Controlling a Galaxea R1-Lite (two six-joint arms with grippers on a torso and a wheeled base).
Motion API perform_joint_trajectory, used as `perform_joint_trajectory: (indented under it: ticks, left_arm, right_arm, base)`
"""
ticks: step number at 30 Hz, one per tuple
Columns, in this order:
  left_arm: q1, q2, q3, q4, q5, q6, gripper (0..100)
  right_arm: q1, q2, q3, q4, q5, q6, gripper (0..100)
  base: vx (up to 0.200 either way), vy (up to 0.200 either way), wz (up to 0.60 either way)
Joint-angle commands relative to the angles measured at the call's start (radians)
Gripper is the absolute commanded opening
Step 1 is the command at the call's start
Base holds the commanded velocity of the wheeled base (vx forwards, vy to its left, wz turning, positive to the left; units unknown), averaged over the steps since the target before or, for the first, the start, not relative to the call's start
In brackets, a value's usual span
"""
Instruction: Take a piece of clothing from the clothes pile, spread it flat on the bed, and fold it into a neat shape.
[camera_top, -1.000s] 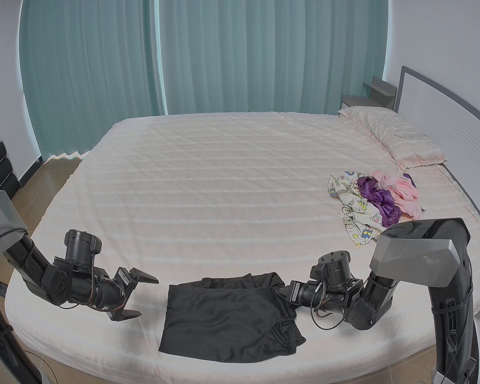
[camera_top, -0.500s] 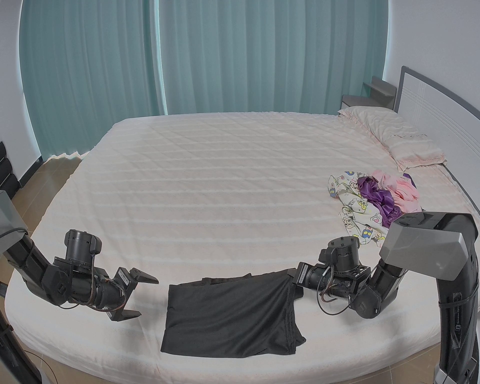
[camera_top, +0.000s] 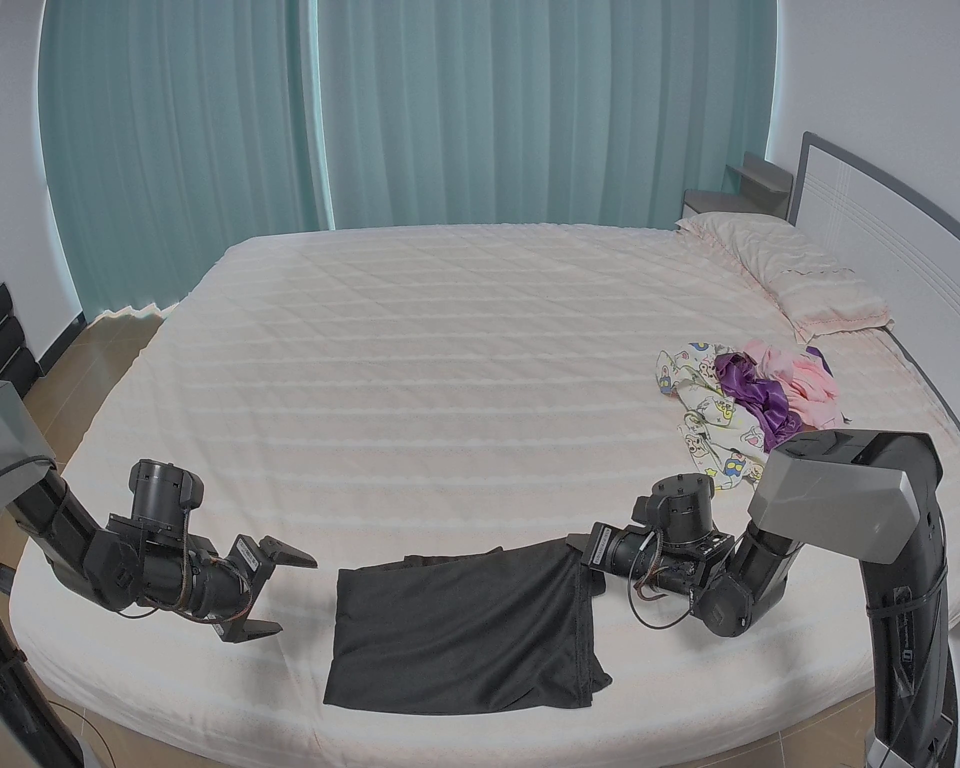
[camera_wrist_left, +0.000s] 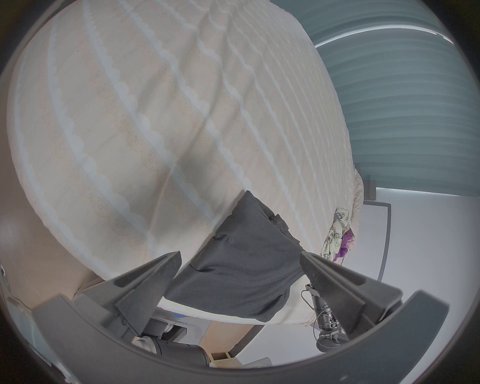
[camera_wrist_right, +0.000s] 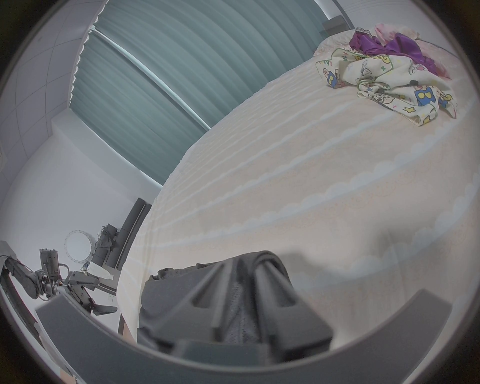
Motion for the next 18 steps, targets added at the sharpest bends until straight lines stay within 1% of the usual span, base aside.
perform_joint_trajectory:
  ticks: [1,2,5,6,11,12,14,15,18]
  left_arm:
    - [-0.001,0.001,-0.001,0.0,0.0,0.0,100]
    - [-0.001,0.001,0.001,0.0,-0.003,0.0,100]
    - [-0.001,0.001,0.001,-0.001,-0.003,0.0,100]
    - [-0.001,0.001,0.001,-0.001,-0.003,0.0,100]
    - [-0.003,0.001,0.007,-0.001,0.0,0.0,100]
    - [-0.003,0.001,0.007,-0.001,0.0,0.0,100]
    - [-0.009,0.001,0.007,-0.001,0.002,0.0,100]
    - [-0.009,0.001,0.007,-0.001,0.002,0.0,100]
    - [-0.01,0.001,0.007,-0.001,0.002,0.0,100]
  right_arm:
    - [-0.006,-0.004,0.02,-0.003,0.005,-0.007,100]
    - [-0.009,-0.022,0.041,-0.007,0.012,-0.011,100]
    - [-0.026,-0.079,0.118,-0.013,0.069,-0.013,100]
    - [-0.026,-0.11,0.161,-0.034,0.086,-0.013,100]
    - [-0.009,-0.168,0.336,-0.157,0.095,-0.01,100]
    - [-0.006,-0.171,0.347,-0.163,0.095,-0.01,100]
    - [0.026,-0.177,0.423,-0.197,0.11,-0.003,100]
    - [0.028,-0.177,0.426,-0.198,0.112,-0.003,100]
    - [0.087,-0.159,0.494,-0.244,0.13,-0.003,100]
  base:
    - [0.0,0.0,0.0]
    - [0.0,0.0,0.0]
    - [0.0,0.0,0.0]
    - [0.0,0.0,0.0]
    - [0.0,0.0,0.0]
    - [0.0,0.0,0.0]
    - [0.0,0.0,0.0]
    - [0.0,0.0,0.0]
    - [-0.2,0.0,0.0]
